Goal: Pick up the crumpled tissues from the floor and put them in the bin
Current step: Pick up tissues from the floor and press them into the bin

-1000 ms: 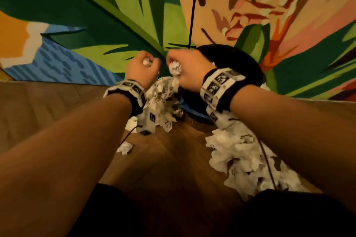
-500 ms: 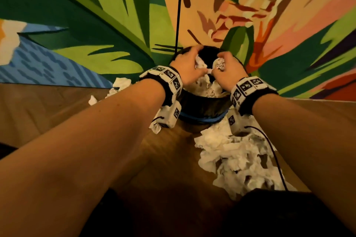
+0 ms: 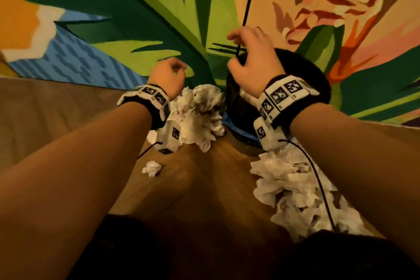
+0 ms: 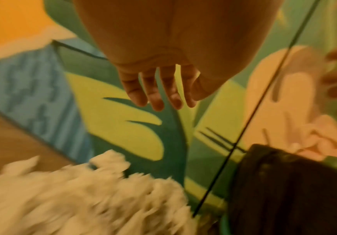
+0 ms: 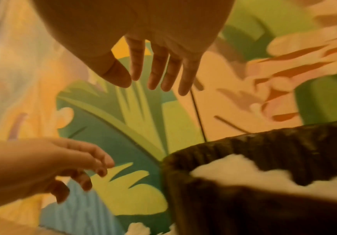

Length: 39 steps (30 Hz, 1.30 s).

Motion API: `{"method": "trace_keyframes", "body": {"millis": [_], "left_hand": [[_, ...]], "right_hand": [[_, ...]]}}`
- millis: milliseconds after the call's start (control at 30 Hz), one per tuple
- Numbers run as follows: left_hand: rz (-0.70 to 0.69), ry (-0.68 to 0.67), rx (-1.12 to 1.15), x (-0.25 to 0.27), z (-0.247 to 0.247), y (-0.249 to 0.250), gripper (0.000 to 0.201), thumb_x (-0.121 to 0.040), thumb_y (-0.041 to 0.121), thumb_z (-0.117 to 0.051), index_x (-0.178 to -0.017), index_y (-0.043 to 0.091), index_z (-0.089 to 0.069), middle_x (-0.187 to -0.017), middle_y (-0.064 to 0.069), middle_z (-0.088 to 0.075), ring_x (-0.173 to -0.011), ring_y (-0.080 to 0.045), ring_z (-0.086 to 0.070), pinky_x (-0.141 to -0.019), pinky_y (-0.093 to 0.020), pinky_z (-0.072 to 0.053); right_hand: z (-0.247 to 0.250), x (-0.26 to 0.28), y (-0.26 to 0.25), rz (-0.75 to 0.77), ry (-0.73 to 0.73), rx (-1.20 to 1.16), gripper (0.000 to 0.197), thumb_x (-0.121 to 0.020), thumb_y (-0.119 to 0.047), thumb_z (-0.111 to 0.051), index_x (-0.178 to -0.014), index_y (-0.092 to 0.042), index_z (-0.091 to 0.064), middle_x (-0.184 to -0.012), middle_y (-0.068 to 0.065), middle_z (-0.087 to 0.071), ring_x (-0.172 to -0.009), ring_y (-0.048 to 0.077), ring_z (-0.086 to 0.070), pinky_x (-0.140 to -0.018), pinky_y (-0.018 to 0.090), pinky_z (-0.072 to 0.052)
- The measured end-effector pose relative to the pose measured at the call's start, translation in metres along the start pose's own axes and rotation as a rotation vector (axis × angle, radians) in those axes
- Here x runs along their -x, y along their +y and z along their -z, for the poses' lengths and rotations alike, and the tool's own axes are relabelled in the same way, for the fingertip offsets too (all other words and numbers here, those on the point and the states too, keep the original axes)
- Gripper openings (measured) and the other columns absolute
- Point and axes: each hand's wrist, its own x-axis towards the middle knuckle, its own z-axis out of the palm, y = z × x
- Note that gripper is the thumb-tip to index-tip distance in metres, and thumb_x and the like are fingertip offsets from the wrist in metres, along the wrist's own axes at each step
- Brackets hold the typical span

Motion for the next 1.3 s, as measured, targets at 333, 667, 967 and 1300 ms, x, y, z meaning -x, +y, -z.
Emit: {"method": "trace_keyframes", "body": {"millis": [333,667,967,1300], "left_hand": [[0.436,-0.492,-0.491,0.084,-0.037,-0.123,0.028,-0.096,0.021,-0.05,-0.117,0.009,-0.064,-0.119,-0.014,-0.064,-0.108,-0.032,-0.061,-0.09,-0.04,-0.052],[0.696,-0.71,-0.494,0.125,-0.108,-0.158,0.059,-0.09,0.034,-0.063,-0.141,0.014,-0.042,-0.146,-0.015,-0.032,-0.13,-0.039,-0.04,-0.106,-0.043,-0.04],[0.523,-0.313,-0.195,0.117,-0.106,-0.161,0.043,-0.087,0.029,-0.056,-0.125,0.031,-0.036,-0.101,-0.007,-0.065,-0.088,-0.028,-0.064,-0.076,-0.043,-0.057],[0.508,-0.286,-0.297,0.106,-0.106,-0.148,0.035,-0.09,0.036,-0.057,-0.124,0.033,-0.063,-0.113,-0.003,-0.069,-0.101,-0.026,-0.065,-0.084,-0.038,-0.056]], "right_hand": [[-0.132,0.051,0.015,-0.088,-0.48,0.039,0.027,-0.089,-0.021,-0.055,-0.115,-0.022,-0.058,-0.121,0.005,-0.047,-0.114,0.025,-0.049,-0.097,0.041,-0.045],[-0.208,0.112,0.06,-0.294,-0.898,0.065,0.04,-0.091,-0.023,-0.052,-0.126,-0.041,-0.061,-0.162,-0.008,-0.006,-0.146,0.029,-0.016,-0.115,0.038,-0.03],[-0.225,0.113,0.066,-0.244,-0.763,0.096,0.049,-0.096,-0.027,-0.042,-0.144,-0.035,-0.044,-0.155,-0.01,-0.034,-0.14,0.023,-0.031,-0.113,0.036,-0.031],[-0.193,0.139,0.079,-0.623,-0.388,-0.408,0.034,-0.091,-0.007,-0.061,-0.107,-0.035,-0.071,-0.084,-0.016,-0.062,-0.074,-0.004,-0.058,-0.057,0.004,-0.043]]}}
